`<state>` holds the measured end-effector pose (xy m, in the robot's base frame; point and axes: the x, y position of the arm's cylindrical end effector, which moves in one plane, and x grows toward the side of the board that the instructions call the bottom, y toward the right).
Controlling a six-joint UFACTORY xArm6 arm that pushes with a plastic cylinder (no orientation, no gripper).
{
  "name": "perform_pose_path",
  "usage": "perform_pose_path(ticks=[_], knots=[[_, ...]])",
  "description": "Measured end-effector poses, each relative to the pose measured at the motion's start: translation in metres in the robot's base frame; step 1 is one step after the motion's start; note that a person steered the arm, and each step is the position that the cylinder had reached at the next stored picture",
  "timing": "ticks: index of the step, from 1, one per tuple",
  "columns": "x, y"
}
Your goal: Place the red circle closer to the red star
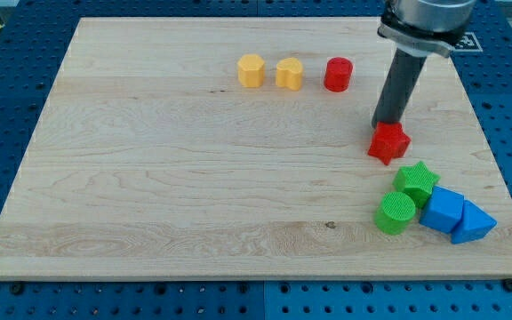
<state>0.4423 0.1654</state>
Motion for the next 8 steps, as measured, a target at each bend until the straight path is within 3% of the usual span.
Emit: perform_pose_path(ticks=[1, 2, 4, 5, 6, 8], knots=[[0.026, 0.004], [0.011, 0.026], [-0.1, 0.062], [-0.155, 0.02], [-0.159, -0.028], [-0.096, -0.029]])
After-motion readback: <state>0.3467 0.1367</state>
